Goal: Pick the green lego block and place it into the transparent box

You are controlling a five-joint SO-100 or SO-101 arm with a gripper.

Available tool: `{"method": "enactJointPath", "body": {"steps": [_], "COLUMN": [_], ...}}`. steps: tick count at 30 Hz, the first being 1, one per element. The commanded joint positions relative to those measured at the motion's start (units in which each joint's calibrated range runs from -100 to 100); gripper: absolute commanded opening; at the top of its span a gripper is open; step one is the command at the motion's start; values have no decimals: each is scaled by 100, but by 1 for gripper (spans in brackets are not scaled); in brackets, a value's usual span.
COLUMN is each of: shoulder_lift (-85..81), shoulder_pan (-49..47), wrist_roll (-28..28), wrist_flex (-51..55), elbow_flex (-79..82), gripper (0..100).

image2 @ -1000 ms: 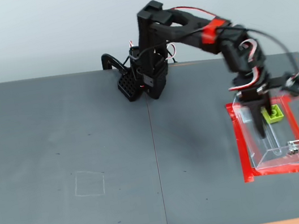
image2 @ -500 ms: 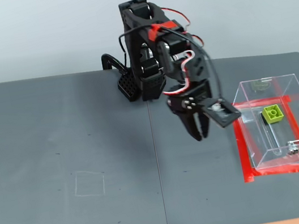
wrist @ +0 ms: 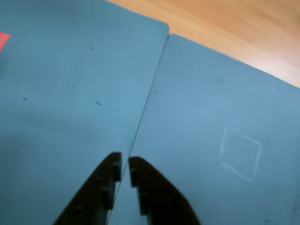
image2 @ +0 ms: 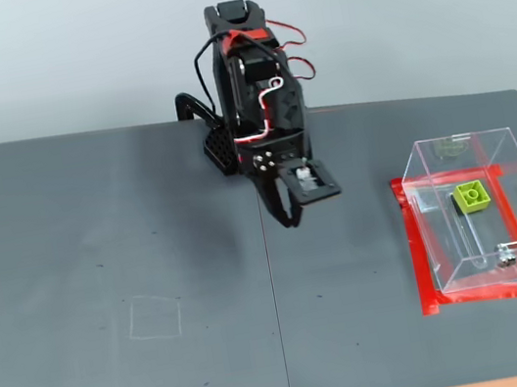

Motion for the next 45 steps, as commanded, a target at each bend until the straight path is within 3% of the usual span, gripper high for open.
{"method": "enactJointPath", "body": {"steps": [1,7,18,45], "shoulder_lift": [-923,-1932,-3501,-3594], "shoulder_pan": [126,291,365,477], "wrist_roll": [-57,-510,-750,-714], "wrist_flex": [-186,-932,-993,-1062], "elbow_flex": [655,2102,4002,4472], "gripper": [2,2,2,2]}}
